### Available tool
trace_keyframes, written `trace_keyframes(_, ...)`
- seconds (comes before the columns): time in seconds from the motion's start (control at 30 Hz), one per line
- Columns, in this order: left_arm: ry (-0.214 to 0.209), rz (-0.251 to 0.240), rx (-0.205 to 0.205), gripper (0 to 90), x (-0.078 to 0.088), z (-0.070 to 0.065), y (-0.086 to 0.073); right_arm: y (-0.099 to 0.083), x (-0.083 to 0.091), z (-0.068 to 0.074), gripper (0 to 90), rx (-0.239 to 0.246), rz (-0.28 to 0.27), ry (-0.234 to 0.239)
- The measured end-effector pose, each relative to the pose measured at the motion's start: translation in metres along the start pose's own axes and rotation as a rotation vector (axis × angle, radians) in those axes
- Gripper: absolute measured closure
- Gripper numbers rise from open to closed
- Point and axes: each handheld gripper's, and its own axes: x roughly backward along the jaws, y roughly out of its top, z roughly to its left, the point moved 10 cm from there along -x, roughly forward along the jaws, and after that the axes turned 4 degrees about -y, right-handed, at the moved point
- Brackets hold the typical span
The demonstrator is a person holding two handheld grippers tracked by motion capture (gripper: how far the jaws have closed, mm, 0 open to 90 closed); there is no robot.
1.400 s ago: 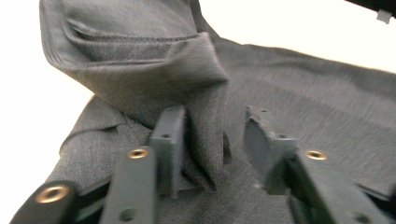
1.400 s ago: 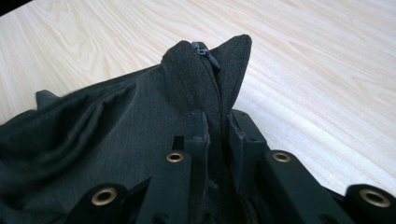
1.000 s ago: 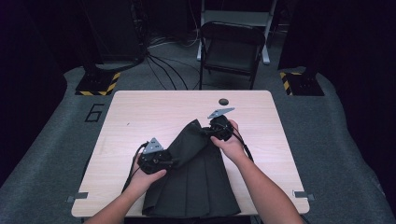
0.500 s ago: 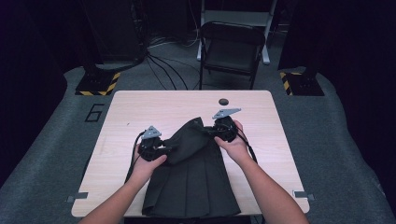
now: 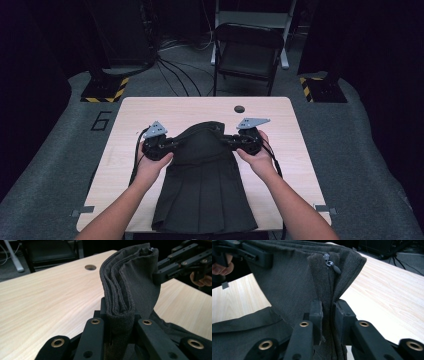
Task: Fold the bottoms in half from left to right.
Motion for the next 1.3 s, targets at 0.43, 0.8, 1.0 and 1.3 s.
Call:
trace_keyframes(0.43, -0.063, -0.005, -0.061, 82.0, 0.001, -0.013, 0.006, 0.005, 0.006, -0.003, 64.0, 0.036, 0.004, 0.001)
trace_keyframes(0.8, -0.051, 0.001, -0.059, 81.9, 0.001, -0.008, 0.009, 0.009, 0.002, -0.004, 81.2, 0.033, 0.050, -0.038)
trace_keyframes(1.0, -0.034, 0.011, -0.031, 81.5, 0.001, 0.005, 0.015, 0.017, 0.002, -0.003, 82.5, 0.054, 0.058, -0.038)
trace_keyframes(1.3, 0.012, 0.015, -0.050, 81.9, -0.005, 0.020, 0.037, 0.034, -0.001, -0.009, 82.8, 0.054, 0.062, -0.059)
